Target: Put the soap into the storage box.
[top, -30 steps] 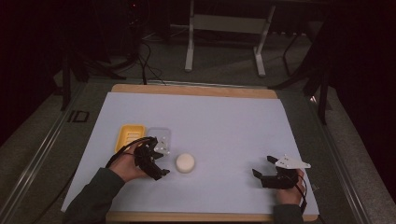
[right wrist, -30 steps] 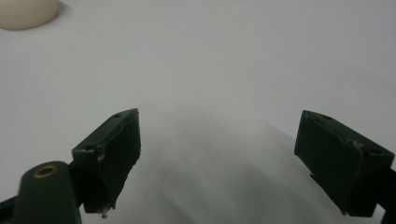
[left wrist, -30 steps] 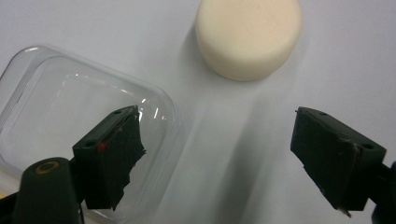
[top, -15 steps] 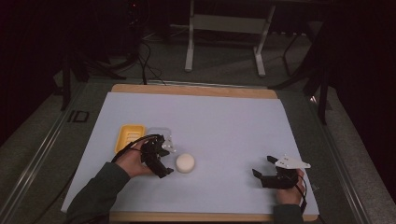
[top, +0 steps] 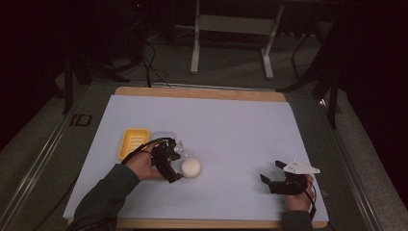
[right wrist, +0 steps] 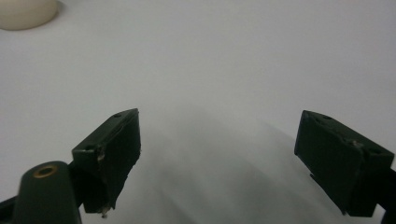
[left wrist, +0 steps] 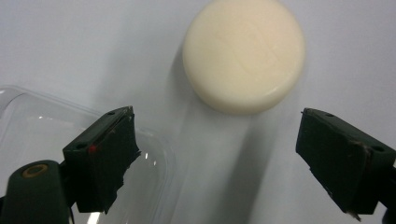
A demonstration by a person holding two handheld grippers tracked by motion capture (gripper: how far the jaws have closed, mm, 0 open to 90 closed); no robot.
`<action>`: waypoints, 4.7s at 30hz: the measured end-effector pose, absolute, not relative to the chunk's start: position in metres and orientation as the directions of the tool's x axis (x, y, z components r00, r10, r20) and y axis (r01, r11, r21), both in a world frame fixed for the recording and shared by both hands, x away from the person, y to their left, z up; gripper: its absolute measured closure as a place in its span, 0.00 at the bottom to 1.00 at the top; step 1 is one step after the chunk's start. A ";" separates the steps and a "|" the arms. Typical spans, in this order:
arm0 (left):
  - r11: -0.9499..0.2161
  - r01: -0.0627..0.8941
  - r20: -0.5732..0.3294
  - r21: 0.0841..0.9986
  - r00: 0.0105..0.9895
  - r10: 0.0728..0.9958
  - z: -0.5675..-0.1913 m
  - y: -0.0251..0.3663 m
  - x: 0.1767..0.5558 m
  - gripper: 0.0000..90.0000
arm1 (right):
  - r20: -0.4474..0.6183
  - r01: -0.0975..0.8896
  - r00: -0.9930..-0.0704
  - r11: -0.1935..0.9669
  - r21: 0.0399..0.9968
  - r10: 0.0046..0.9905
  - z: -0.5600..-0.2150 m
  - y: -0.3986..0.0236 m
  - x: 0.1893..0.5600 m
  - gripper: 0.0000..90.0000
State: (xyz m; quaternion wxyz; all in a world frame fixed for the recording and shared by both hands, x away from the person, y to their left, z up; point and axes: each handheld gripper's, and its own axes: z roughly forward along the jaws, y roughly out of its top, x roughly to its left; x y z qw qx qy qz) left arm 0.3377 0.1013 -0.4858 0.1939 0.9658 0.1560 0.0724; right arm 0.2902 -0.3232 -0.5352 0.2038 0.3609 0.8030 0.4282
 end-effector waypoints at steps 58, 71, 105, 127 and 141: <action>-0.933 0.261 0.006 0.248 0.963 0.270 -0.506 0.046 0.357 0.24 | -0.017 0.406 -0.659 0.375 0.833 0.752 -0.535 -0.323 0.291 0.16; -0.953 0.244 0.010 0.179 0.968 0.250 -0.504 0.035 0.359 0.27 | -0.016 0.407 -0.660 0.375 0.833 0.751 -0.535 -0.323 0.291 0.16; -0.953 0.256 0.025 0.162 0.964 0.263 -0.498 0.048 0.366 0.28 | -0.016 0.407 -0.661 0.377 0.832 0.750 -0.535 -0.323 0.291 0.16; -0.929 0.309 0.029 0.204 0.947 0.321 -0.474 0.071 0.376 0.28 | -0.018 0.408 -0.661 0.380 0.830 0.750 -0.535 -0.323 0.291 0.16; -0.903 0.350 0.024 0.248 0.930 0.367 -0.461 0.081 0.384 0.28 | -0.018 0.406 -0.661 0.378 0.832 0.750 -0.535 -0.323 0.291 0.16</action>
